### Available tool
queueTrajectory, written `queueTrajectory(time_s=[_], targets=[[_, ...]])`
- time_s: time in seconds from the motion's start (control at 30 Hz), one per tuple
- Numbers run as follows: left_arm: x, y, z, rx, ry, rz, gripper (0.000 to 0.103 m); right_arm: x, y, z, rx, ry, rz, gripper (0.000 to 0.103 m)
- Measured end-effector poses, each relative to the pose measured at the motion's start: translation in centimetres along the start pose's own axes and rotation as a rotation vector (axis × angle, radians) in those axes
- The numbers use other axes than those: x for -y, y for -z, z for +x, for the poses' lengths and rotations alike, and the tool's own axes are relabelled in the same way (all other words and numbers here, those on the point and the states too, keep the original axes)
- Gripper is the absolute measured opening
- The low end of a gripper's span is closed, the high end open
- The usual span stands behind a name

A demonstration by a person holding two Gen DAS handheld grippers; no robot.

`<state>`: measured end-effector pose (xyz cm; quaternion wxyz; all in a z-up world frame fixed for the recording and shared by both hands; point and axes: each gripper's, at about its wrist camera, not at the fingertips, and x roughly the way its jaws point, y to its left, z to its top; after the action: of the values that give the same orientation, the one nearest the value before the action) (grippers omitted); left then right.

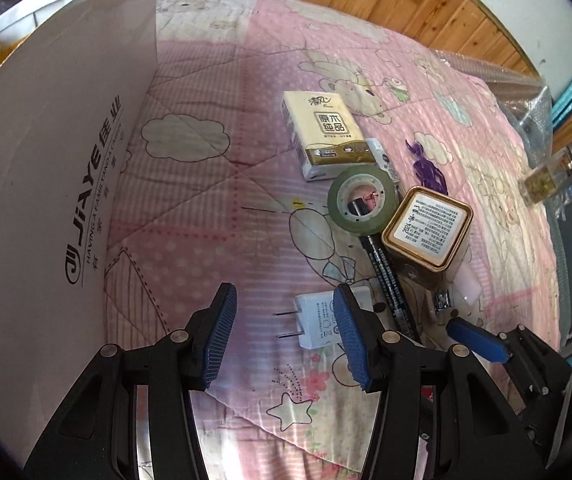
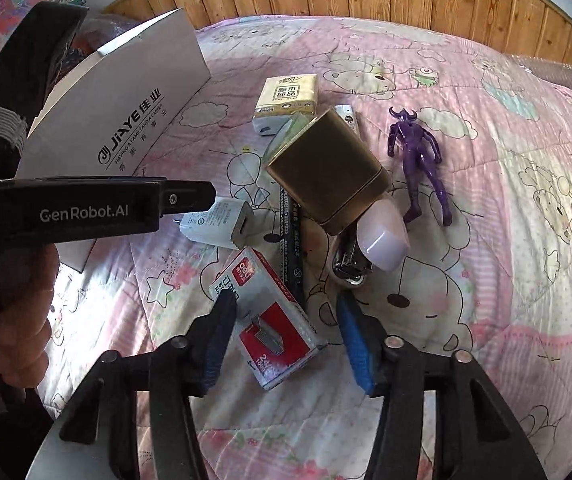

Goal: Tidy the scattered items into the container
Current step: 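Reach the left tool to the white charger and the right tool to the red staples box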

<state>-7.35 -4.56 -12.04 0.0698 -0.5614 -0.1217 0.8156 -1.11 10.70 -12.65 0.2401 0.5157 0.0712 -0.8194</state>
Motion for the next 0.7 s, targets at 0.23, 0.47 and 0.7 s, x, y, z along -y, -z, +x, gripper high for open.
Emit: queueTrajectory(time_s=[0.23,0.47,0.7], targets=[[3.1,1.0,0.8,-0.02,0.032,0.139,0.056,-0.8,0.1,1.2,-0.044,-0.043,-0.062,0.045],[4.2,2.0,0.9,-0.084,0.101,0.191,0.057,1.7,0.7,0.6,-0.068,0.011,0.012,0.031],[5.0,2.4,0.3,0.0,0.027,0.305,0.057,2.7,0.8,0.0,-0.055,0.002,0.042,0.033]])
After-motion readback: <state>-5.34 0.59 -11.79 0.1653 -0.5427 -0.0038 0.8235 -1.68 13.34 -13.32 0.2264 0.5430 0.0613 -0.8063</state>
